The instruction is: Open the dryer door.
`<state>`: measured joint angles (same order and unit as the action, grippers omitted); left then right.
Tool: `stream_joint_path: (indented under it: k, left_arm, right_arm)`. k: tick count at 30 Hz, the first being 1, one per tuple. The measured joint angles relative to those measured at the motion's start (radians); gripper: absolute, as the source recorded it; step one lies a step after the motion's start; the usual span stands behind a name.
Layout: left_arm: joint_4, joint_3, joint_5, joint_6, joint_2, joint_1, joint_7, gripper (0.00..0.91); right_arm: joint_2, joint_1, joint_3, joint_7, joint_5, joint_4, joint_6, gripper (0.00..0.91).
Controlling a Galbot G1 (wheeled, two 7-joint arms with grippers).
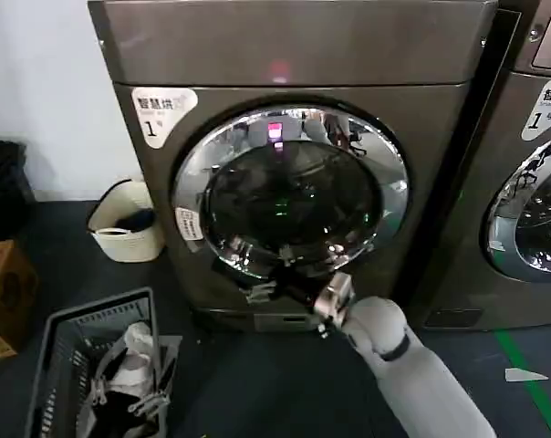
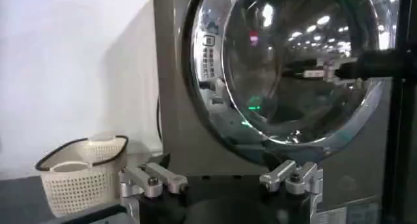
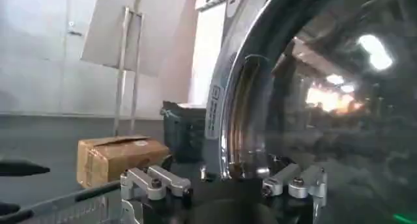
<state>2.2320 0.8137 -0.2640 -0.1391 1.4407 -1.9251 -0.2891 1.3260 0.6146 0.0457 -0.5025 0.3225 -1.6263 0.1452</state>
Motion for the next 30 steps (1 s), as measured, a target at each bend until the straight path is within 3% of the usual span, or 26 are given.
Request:
stream_joint_path:
  k: [12, 30]
  left_arm:
    - [0.009, -0.001, 0.005, 0.000, 0.000, -0.002, 0.000, 0.907]
    - [0.013, -0.002, 0.006, -0.006, 0.004, -0.007, 0.001, 0.907]
  right_arm:
    - [0.077, -0.061, 0.043, -0.001, -0.033, 0.088, -0.007, 0.907]
    - [0.122, -0.097, 0.071, -0.001, -0.041, 0.166, -0.018, 0.907]
